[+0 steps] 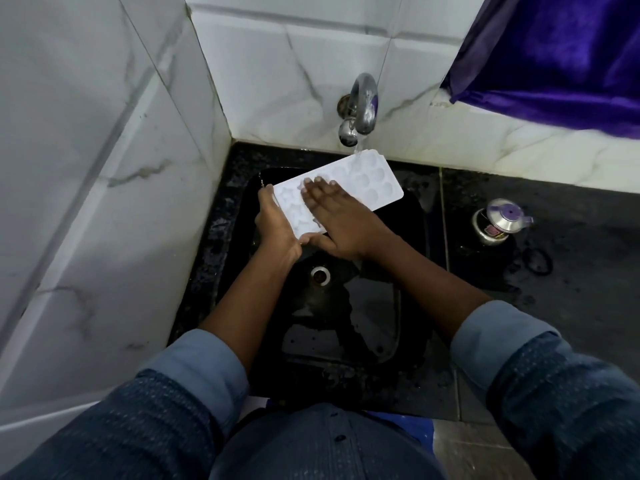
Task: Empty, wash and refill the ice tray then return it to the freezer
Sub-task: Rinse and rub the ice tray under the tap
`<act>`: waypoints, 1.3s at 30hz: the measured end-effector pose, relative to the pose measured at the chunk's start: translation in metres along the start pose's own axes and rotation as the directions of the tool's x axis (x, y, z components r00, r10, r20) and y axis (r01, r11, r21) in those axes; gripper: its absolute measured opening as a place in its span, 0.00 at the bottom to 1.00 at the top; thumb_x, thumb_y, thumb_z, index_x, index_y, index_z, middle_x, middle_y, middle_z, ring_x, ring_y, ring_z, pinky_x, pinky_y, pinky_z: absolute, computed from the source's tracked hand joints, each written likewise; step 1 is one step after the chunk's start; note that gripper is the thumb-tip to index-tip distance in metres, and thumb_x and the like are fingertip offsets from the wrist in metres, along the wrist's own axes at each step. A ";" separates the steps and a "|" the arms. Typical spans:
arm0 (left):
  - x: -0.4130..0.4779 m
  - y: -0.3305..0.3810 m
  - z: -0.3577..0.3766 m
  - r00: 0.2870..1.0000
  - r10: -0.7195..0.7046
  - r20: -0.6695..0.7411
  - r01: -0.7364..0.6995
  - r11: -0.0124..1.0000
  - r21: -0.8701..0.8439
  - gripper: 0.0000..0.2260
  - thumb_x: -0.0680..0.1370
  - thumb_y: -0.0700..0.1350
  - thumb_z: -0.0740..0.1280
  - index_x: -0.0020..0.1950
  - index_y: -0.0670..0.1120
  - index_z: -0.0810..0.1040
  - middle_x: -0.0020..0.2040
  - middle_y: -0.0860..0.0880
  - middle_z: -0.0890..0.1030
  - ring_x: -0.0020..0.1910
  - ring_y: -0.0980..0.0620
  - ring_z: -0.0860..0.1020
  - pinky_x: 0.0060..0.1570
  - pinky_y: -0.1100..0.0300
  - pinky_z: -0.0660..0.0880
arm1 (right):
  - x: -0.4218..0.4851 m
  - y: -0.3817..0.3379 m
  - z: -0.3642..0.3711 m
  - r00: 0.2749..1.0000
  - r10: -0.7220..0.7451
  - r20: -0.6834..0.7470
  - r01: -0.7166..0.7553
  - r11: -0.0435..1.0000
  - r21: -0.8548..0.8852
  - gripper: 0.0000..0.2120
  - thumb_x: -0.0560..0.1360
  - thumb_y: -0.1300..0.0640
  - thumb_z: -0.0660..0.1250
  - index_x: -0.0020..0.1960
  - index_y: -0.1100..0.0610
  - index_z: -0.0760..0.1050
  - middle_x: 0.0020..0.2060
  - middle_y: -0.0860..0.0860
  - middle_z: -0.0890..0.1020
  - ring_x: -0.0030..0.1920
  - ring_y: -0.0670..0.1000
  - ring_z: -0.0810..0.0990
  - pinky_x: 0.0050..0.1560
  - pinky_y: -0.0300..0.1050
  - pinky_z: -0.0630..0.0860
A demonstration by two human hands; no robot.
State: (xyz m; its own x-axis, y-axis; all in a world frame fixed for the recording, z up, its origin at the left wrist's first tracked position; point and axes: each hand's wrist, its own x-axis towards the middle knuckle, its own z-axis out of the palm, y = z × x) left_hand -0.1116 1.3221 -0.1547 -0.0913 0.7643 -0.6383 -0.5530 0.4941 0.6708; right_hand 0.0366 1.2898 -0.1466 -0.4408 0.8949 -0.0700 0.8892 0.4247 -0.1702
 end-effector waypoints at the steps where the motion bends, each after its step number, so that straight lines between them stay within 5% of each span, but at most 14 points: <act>1: -0.001 -0.001 -0.002 1.000 0.000 -0.008 0.000 1.000 0.005 0.22 0.80 0.56 0.64 0.58 0.40 0.85 0.52 0.40 0.88 0.50 0.38 0.88 0.46 0.48 0.84 | -0.002 0.004 -0.001 1.000 -0.005 -0.005 0.005 1.000 0.000 0.47 0.80 0.29 0.45 0.85 0.63 0.51 0.84 0.61 0.53 0.85 0.60 0.49 0.84 0.54 0.43; 6: -0.008 -0.004 0.001 1.000 -0.017 -0.007 0.017 1.000 0.011 0.20 0.81 0.56 0.64 0.56 0.41 0.86 0.49 0.41 0.89 0.45 0.40 0.88 0.40 0.51 0.84 | -0.008 0.017 -0.006 0.924 0.379 -0.046 -0.374 0.923 0.091 0.45 0.82 0.31 0.44 0.85 0.64 0.46 0.84 0.63 0.49 0.85 0.61 0.46 0.84 0.58 0.42; 11: -0.010 -0.010 0.002 1.000 -0.009 -0.006 0.009 1.000 -0.024 0.19 0.82 0.53 0.63 0.56 0.39 0.86 0.50 0.40 0.88 0.46 0.40 0.87 0.40 0.52 0.84 | -0.013 0.005 0.005 0.999 0.045 0.014 -0.046 0.998 0.041 0.46 0.80 0.29 0.44 0.85 0.62 0.50 0.84 0.60 0.52 0.85 0.57 0.48 0.84 0.57 0.46; 17: -0.008 -0.011 -0.004 1.000 -0.013 -0.013 0.014 0.999 0.031 0.21 0.81 0.56 0.64 0.57 0.41 0.85 0.49 0.41 0.89 0.46 0.39 0.88 0.44 0.47 0.85 | -0.017 0.030 -0.002 0.871 0.489 -0.040 -0.484 0.870 0.089 0.47 0.81 0.29 0.42 0.84 0.66 0.45 0.84 0.64 0.48 0.85 0.61 0.44 0.84 0.56 0.40; 23: -0.009 -0.018 0.001 0.999 -0.015 0.035 0.018 0.997 -0.078 0.22 0.83 0.56 0.63 0.62 0.40 0.84 0.55 0.40 0.88 0.53 0.40 0.87 0.47 0.51 0.84 | -0.013 -0.011 0.004 0.998 0.067 0.009 -0.068 0.994 0.083 0.46 0.80 0.29 0.43 0.85 0.61 0.48 0.85 0.60 0.51 0.85 0.58 0.46 0.84 0.57 0.44; 26: -0.011 -0.019 0.003 0.984 -0.055 0.169 0.071 0.993 -0.091 0.23 0.86 0.60 0.60 0.65 0.42 0.82 0.59 0.43 0.87 0.58 0.44 0.86 0.58 0.48 0.82 | -0.006 -0.024 0.002 0.996 0.087 -0.025 -0.083 0.988 0.127 0.44 0.81 0.30 0.42 0.86 0.59 0.49 0.85 0.58 0.51 0.85 0.57 0.46 0.84 0.57 0.43; 29: -0.015 -0.020 0.006 0.964 -0.098 0.246 0.121 0.989 -0.081 0.22 0.87 0.60 0.56 0.59 0.45 0.80 0.49 0.48 0.89 0.48 0.50 0.88 0.54 0.49 0.81 | -0.007 -0.033 0.002 0.997 0.057 -0.045 -0.051 0.989 0.136 0.42 0.81 0.31 0.43 0.86 0.58 0.49 0.85 0.57 0.52 0.85 0.56 0.45 0.84 0.56 0.41; 33: -0.010 -0.015 0.003 0.946 -0.185 0.265 0.184 0.982 0.027 0.29 0.87 0.62 0.55 0.64 0.37 0.80 0.58 0.37 0.85 0.53 0.40 0.86 0.58 0.44 0.81 | -0.033 -0.020 0.010 1.000 0.008 -0.022 -0.007 0.999 0.052 0.42 0.82 0.31 0.46 0.86 0.59 0.51 0.85 0.58 0.53 0.85 0.56 0.48 0.84 0.54 0.44; 39: -0.006 -0.014 0.015 0.940 -0.106 0.323 0.085 0.993 0.078 0.14 0.89 0.49 0.57 0.63 0.44 0.79 0.58 0.42 0.85 0.54 0.45 0.85 0.56 0.48 0.83 | -0.013 0.002 0.000 0.993 0.116 -0.008 -0.115 0.993 0.023 0.44 0.81 0.29 0.41 0.86 0.58 0.47 0.85 0.56 0.49 0.85 0.57 0.45 0.83 0.59 0.43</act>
State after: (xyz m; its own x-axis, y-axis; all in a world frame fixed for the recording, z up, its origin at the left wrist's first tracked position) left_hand -0.0908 1.3170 -0.1541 0.2407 0.8002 -0.5494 -0.4926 0.5884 0.6412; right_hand 0.0437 1.2792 -0.1456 -0.3342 0.9390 -0.0815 0.9310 0.3154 -0.1839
